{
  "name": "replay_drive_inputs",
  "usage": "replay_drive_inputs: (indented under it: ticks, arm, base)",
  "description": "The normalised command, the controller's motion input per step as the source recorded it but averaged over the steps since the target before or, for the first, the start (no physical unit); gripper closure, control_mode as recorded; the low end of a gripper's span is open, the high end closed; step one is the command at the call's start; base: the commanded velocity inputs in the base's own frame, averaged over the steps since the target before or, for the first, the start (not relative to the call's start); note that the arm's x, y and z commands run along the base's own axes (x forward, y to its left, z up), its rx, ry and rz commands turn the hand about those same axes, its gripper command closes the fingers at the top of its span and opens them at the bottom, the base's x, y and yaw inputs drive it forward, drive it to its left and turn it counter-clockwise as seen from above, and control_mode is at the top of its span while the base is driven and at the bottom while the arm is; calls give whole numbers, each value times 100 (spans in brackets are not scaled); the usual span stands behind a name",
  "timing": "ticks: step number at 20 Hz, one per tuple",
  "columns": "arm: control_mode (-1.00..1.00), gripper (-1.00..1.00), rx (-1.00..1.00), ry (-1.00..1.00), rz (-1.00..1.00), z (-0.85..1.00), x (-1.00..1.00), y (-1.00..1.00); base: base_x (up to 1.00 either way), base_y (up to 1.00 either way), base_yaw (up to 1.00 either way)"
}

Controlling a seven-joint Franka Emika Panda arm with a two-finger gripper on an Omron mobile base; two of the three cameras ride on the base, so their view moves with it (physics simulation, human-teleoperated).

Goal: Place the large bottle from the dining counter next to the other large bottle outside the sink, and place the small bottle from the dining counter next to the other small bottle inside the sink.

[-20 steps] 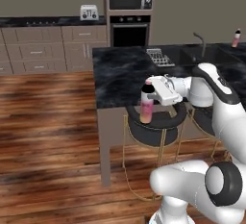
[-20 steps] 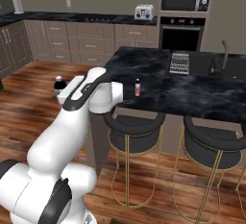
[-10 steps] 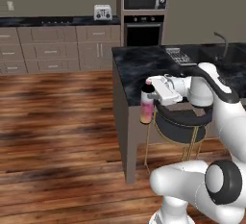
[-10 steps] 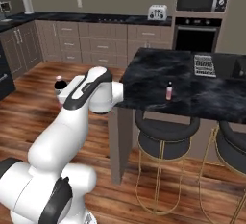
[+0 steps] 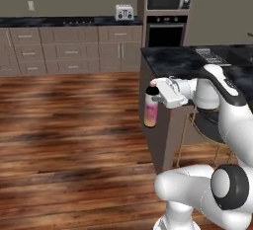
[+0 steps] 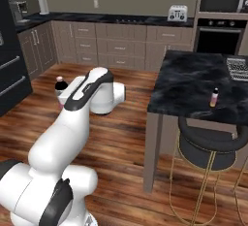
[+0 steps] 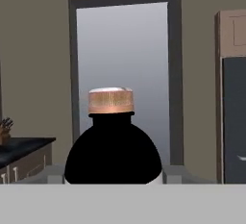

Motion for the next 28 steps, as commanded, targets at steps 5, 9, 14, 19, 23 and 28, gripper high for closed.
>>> replay_drive_inputs:
  ticks: [5, 9, 14, 19, 23, 28]
  arm:
    - [100, 100, 0, 0, 0, 0, 0, 0]
    - [100, 100, 0, 0, 0, 0, 0, 0]
    - [100, 100, 0, 0, 0, 0, 0, 0]
    - [100, 100, 0, 0, 0, 0, 0, 0]
    - [100, 100, 0, 0, 0, 0, 0, 0]
    - [100, 100, 0, 0, 0, 0, 0, 0]
  base:
    - [-4, 79, 5]
    - [-1, 76, 5]
    - [0, 73, 5]
    - [0, 60, 5]
    - [25, 26, 1]
    - [60, 11, 0]
